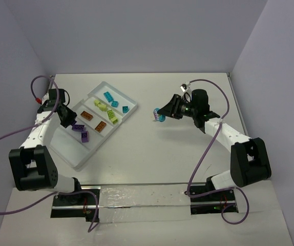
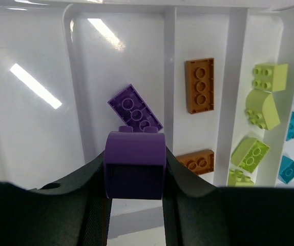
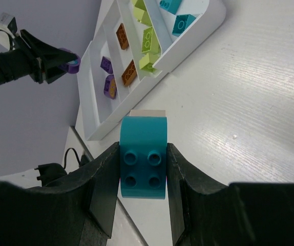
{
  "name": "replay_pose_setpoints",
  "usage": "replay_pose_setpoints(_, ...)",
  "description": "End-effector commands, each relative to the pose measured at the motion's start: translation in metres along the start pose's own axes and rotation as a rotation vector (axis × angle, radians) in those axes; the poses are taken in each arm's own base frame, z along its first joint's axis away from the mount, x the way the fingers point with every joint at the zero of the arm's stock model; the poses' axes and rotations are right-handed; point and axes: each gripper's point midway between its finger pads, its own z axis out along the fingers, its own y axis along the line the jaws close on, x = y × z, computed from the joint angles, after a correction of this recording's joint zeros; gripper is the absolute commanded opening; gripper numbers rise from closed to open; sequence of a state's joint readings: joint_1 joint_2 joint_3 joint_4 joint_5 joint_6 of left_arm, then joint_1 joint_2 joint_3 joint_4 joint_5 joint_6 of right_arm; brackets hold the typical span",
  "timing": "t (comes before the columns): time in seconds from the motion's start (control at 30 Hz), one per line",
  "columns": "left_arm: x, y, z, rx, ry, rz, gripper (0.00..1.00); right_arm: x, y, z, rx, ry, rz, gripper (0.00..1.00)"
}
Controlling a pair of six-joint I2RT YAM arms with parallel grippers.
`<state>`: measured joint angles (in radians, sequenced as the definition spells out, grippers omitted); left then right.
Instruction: Sort the legos into containers by color
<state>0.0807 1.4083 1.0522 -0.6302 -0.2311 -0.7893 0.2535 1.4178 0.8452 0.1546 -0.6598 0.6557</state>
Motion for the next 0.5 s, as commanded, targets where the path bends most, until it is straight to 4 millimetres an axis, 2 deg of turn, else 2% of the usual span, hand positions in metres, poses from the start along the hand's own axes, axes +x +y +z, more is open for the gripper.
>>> replay_pose_setpoints(0.0,-0.022,-0.004,0.012,-0.053,-0.042,0.001,0.12,-0.014,0.015,-0.006,-0.016,-0.044,-0.063,0.03)
replay_pose_setpoints(0.07,-0.02,-0.003,0.018,-0.07,-0.034,-0.002,0.2,-0.014,0.014,-0.006,-0.01,-0.042,-0.066,0.03)
replay_pose_setpoints(0.13,-0.019,-0.003,0.024,-0.071,-0.024,-0.008,0.43,-0.014,0.014,-0.007,-0.006,-0.043,-0.067,0.03)
replay_pose_setpoints(0.17,-0.018,-0.004,0.025,-0.072,-0.021,-0.008,0.51,-0.013,0.014,-0.007,-0.005,-0.043,-0.067,0.03)
replay_pose_setpoints(0.2,-0.018,-0.003,0.026,-0.075,-0.018,-0.009,0.52,-0.014,0.014,-0.007,-0.005,-0.044,-0.067,0.03)
replay_pose_setpoints(0.27,-0.017,-0.001,0.028,-0.092,-0.01,-0.01,0.66,-0.013,0.013,-0.007,-0.004,-0.044,-0.064,0.03)
replay_pose_setpoints(0.3,-0.017,-0.001,0.028,-0.096,-0.009,-0.009,0.68,-0.013,0.013,-0.007,-0.006,-0.043,-0.065,0.03)
replay_pose_setpoints(0.33,-0.016,0.0,0.029,-0.102,-0.008,-0.01,0.74,-0.012,0.012,-0.007,-0.005,-0.042,-0.063,0.03)
replay_pose_setpoints(0.47,-0.015,0.001,0.029,-0.095,-0.011,-0.013,0.85,-0.011,0.012,-0.007,-0.003,-0.037,-0.064,0.03)
